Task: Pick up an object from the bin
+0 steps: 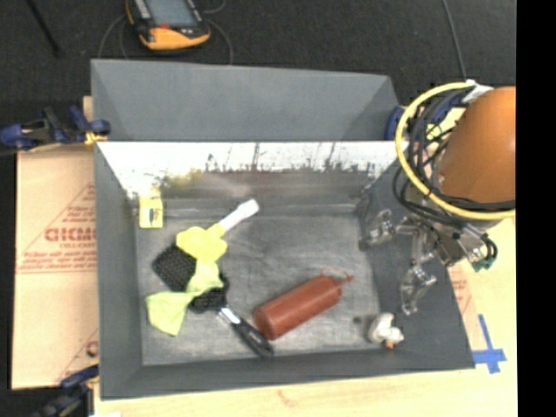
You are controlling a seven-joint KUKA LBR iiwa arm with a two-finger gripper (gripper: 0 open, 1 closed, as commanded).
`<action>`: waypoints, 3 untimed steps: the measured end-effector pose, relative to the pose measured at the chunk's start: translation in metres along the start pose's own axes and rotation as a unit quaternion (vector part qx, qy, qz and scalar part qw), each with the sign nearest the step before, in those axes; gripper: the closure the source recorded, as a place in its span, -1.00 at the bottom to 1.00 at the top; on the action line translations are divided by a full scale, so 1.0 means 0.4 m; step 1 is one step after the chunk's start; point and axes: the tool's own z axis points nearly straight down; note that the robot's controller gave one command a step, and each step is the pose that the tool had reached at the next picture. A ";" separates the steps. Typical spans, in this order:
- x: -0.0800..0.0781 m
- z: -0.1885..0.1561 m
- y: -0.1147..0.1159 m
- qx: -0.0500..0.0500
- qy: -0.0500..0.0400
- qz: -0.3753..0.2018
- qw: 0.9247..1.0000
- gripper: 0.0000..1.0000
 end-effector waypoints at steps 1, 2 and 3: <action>0.000 0.000 0.000 0.000 0.000 0.000 1.000 -1.00; -0.015 0.102 0.024 0.003 -0.004 -0.020 1.000 -1.00; -0.024 0.273 -0.005 0.001 -0.002 -0.020 1.000 -1.00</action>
Offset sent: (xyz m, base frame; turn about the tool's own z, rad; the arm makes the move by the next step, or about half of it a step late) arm 0.0013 0.0434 -0.1575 -0.1535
